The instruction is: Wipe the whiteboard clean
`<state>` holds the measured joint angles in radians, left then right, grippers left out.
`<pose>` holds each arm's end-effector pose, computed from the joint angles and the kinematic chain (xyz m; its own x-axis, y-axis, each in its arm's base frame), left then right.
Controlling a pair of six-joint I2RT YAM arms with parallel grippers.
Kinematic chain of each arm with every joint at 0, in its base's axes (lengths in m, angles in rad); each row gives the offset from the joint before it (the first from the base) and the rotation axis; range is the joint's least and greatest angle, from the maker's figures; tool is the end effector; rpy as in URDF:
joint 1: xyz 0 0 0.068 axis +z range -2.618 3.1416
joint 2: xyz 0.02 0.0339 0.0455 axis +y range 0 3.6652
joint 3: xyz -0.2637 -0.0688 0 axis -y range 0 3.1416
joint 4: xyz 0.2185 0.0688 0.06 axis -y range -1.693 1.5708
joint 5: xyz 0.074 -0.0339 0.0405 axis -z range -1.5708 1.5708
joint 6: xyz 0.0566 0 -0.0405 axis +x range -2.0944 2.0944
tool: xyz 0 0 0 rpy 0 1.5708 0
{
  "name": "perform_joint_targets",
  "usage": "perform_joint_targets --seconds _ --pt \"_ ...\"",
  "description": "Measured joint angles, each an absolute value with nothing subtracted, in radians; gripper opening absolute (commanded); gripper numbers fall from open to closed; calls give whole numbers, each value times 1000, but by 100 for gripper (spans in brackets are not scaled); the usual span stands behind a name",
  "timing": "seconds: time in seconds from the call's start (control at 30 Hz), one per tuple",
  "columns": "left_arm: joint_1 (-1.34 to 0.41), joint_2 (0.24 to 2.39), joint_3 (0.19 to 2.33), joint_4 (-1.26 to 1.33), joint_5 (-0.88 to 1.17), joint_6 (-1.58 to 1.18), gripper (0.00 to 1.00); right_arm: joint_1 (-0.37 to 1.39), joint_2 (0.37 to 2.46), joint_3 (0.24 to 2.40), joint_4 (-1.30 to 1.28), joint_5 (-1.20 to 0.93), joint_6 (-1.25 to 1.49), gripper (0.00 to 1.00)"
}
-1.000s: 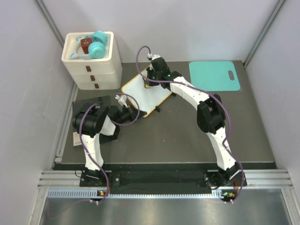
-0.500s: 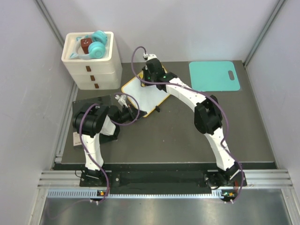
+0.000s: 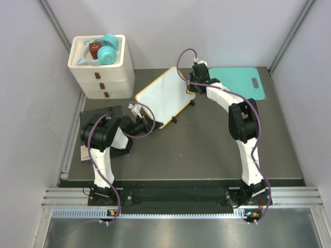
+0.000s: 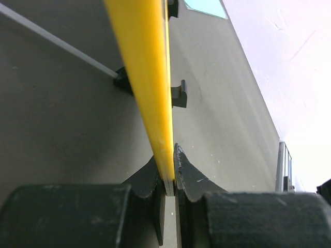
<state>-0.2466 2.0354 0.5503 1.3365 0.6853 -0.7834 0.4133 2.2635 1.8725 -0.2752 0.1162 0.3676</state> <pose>0.3143 -0.1161 0.1192 -0.6635 -0.3964 -0.6346 0.4627 0.4492 -0.7643 0.4749 0.2011 0.2081 -0.6415 0.1084 -0.7594 -0.0910 0.9722 0.2157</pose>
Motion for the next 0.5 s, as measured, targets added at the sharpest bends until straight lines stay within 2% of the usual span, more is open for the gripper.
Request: perform_joint_targets --seconds 0.33,0.5 --pt "-254 2028 552 1340 693 -753 0 381 2234 1785 -275 111 368 0" --pt "-254 2028 552 1338 693 -738 0 377 2171 1640 -266 119 368 0"
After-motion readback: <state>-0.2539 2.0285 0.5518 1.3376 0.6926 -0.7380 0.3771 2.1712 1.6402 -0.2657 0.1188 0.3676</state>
